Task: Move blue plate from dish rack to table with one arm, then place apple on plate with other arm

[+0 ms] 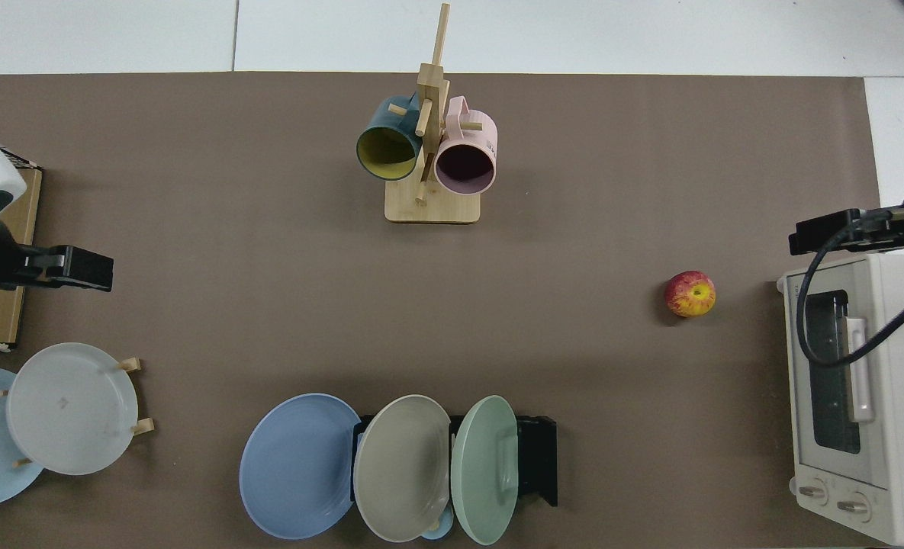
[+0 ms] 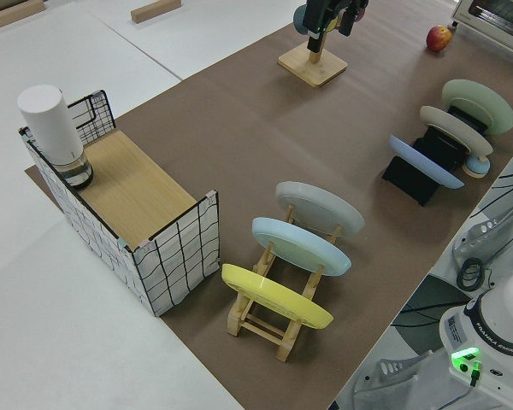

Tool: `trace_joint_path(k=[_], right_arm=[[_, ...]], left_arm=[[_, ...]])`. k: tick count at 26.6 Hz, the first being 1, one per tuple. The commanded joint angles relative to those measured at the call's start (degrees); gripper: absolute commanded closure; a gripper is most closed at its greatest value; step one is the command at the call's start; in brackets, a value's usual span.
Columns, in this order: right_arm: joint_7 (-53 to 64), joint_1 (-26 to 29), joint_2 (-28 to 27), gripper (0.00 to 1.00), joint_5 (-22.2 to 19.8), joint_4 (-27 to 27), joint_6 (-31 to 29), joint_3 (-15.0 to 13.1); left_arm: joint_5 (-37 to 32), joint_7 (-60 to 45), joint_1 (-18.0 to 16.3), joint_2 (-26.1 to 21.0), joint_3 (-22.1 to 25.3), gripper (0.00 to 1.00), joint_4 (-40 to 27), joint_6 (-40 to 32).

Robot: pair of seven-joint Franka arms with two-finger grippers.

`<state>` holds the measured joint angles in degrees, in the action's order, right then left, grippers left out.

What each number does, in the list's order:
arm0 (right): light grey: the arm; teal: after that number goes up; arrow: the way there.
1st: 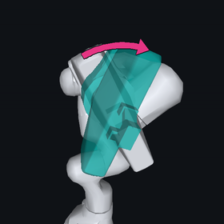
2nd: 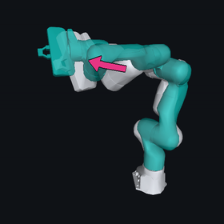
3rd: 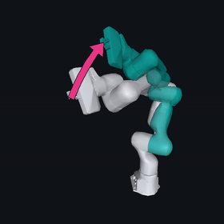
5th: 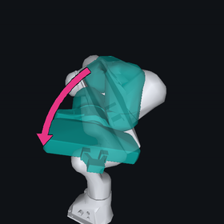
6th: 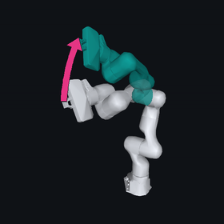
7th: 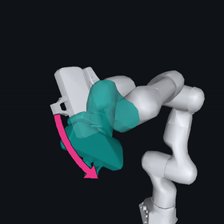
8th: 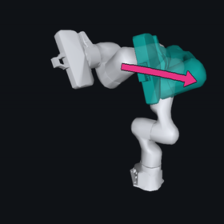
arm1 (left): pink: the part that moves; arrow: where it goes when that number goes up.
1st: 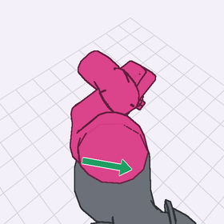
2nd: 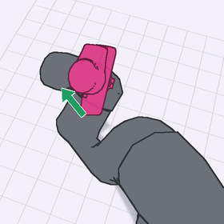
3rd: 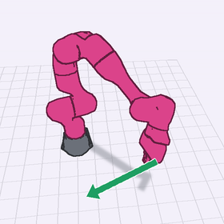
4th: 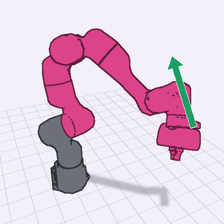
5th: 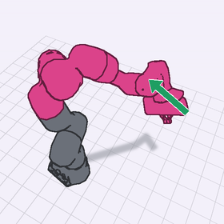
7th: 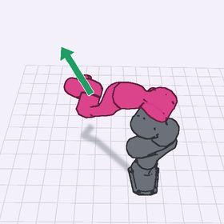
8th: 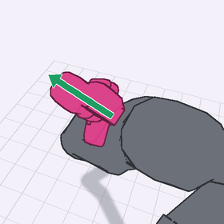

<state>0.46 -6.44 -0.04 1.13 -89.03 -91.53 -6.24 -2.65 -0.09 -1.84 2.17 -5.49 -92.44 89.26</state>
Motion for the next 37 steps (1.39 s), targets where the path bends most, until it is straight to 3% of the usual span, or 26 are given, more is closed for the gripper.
trace_joint_path(k=[1, 10, 15, 21, 29, 32, 37], right_arm=[[-0.9, 0.81, 0.04, 0.0, 0.36, 0.0, -0.05, 0.61], [-0.9, 0.81, 0.04, 0.0, 0.36, 0.0, -0.05, 0.61], [-0.9, 0.81, 0.04, 0.0, 0.36, 0.0, -0.05, 0.61], [-0.9, 0.81, 0.04, 0.0, 0.36, 0.0, -0.05, 0.61], [-0.9, 0.81, 0.04, 0.0, 0.36, 0.0, -0.05, 0.61], [-0.9, 0.81, 0.04, 0.0, 0.36, 0.0, -0.05, 0.61], [-0.9, 0.81, 0.04, 0.0, 0.36, 0.0, -0.05, 0.61]], left_arm=[[0.98, 0.27, 0.17, 1.52, 0.22, 0.0, -1.86, 0.39], [0.98, 0.36, 0.25, 2.13, 0.13, 0.0, -2.83, 0.39], [-0.77, -1.39, 0.52, 4.68, -0.75, 0.0, -7.47, 2.93], [-7.45, -11.05, 2.27, 10.74, -5.57, 0.0, -16.7, 6.27], [-11.42, -26.35, 2.36, 21.37, -17.52, 0.01, -35.85, 12.76], [-11.15, -28.29, 3.5, 26.29, -18.59, 0.01, -43.24, 16.72], [-11.24, -35.32, 4.91, 27.62, -20.96, 0.01, -49.59, 22.44]])
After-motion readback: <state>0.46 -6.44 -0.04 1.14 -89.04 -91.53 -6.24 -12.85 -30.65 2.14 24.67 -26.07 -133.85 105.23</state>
